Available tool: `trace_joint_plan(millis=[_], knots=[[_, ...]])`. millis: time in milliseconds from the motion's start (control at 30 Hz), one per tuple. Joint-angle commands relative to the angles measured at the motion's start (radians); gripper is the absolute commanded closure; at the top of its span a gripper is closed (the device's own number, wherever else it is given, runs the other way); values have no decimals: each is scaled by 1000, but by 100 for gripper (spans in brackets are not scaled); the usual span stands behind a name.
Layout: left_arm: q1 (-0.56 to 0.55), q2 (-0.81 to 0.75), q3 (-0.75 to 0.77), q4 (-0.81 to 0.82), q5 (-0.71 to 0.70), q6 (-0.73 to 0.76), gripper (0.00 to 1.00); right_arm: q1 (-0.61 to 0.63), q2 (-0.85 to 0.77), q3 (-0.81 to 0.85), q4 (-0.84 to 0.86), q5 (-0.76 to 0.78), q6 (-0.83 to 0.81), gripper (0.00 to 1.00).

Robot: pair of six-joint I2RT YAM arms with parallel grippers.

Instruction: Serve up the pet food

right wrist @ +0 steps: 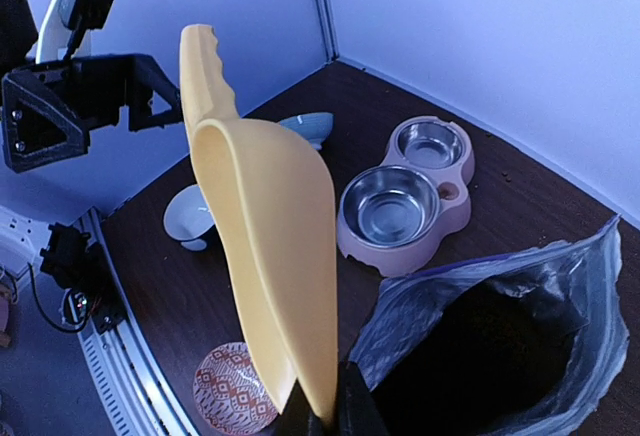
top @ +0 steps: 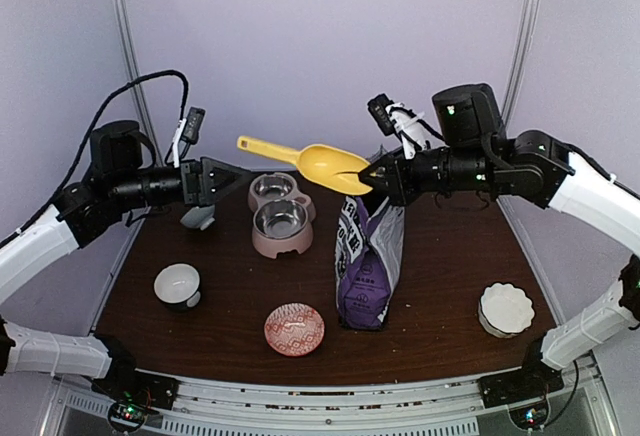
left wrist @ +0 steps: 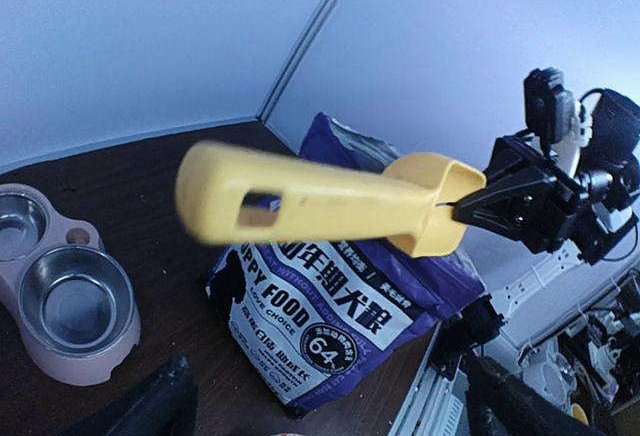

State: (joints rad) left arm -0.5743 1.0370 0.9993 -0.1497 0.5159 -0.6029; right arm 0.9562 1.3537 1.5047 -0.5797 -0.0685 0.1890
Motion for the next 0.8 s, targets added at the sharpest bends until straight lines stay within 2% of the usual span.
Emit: trace_joint_plan(millis=[0, 167, 400, 500, 667, 767], knots=[[9, -9, 71, -183, 157, 196, 2, -7, -33, -46, -74, -186, -47, 100], [9, -7, 95, -292, 141, 252, 2, -7, -54, -97, -42, -284, -32, 100], [9, -17, 82, -292, 184, 247, 2, -6, -59, -100, -21, -344, -23, 100], [9, -23, 67, -242, 239, 203, 3, -5, -47, -89, -19, -367, -20, 100], [9, -22, 44, -141, 354, 126, 12, -6, -17, -64, -13, -401, -15, 100], [9, -24, 48, -144, 378, 118, 14, -7, 8, -46, -31, -394, -19, 100]])
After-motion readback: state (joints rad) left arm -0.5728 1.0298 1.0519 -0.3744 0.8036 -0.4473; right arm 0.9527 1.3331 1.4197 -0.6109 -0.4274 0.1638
